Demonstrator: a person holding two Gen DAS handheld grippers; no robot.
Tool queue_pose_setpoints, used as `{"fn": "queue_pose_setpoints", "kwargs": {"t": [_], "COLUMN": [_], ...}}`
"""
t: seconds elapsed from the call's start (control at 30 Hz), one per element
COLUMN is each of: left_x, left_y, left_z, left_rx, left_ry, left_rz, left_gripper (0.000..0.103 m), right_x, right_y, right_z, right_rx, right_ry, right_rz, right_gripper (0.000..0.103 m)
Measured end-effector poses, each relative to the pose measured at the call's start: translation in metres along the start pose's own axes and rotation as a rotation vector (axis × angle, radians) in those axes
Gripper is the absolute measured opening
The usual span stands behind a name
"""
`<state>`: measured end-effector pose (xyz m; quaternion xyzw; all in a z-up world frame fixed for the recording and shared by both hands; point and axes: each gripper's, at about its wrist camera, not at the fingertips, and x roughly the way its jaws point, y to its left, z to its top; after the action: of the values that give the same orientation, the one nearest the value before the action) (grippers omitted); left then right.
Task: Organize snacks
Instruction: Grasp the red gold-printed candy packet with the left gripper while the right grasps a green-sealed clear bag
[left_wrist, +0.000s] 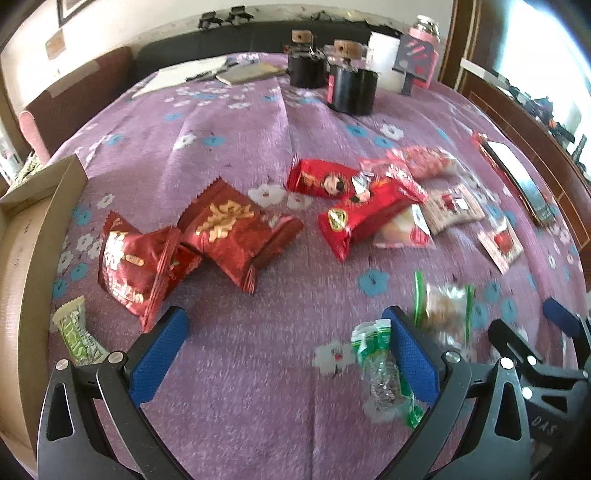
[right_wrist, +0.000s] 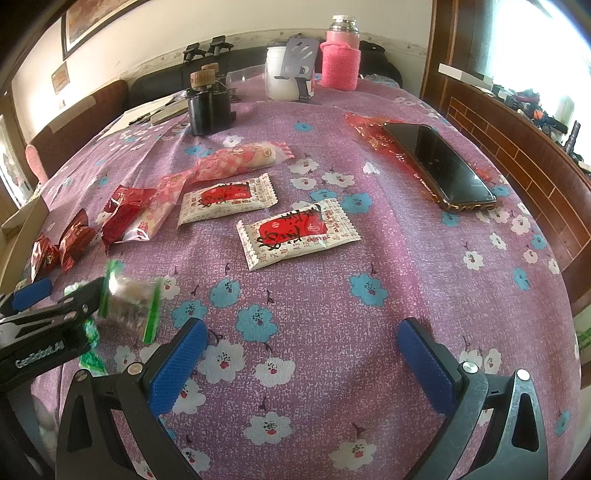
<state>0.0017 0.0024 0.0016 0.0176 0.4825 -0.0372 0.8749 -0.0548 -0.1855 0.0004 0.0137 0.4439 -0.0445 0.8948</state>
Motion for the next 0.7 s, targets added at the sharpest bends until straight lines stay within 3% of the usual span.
{"fn": "queue_pose_setpoints", "kwargs": {"t": [0.23,0.37,0.43,0.47,0.57,0.7], "left_x": [-0.009,-0.029,-0.048,-0.059,-0.089,-0.1], "left_y": [-0.003,0.006,0.015,0.022,0.058,0.106], "left_z": [-0.01,-0.019,-0.021,-0.021,-0.013,0.002], "left_rx": [0.076,0.035,0.021,0.015,-0.04,-0.111], "left_ry": [0.075,0.09,0.05,0.022,-0.063,-0.128], "left_rz": [-0.044,-0.203,-0.248,-0.251,-0.265,-0.2], "left_gripper": [0.103,0.103,0.103,0.103,0.103,0.103], "right_x": [-0.002,-0.002,-0.004,-0.008,-0.033,-0.061], "right_y": [-0.001,0.0,-0.002,-0.004,-0.009,0.008], "right_z": [-0.001,-0.003,-0.002,-0.002,-0.001,-0.001], "right_rx": [-0.015,-0.017,-0.013,-0.002,0.026,-0.019], "right_ry": [0.073,0.075,0.085,0.082,0.009,-0.063], "right_rz": [0.005,0.004,-0.004,-0.012,0.014,0.104], "right_gripper": [0.103,0.103,0.102,0.096,0.091,0.091]}}
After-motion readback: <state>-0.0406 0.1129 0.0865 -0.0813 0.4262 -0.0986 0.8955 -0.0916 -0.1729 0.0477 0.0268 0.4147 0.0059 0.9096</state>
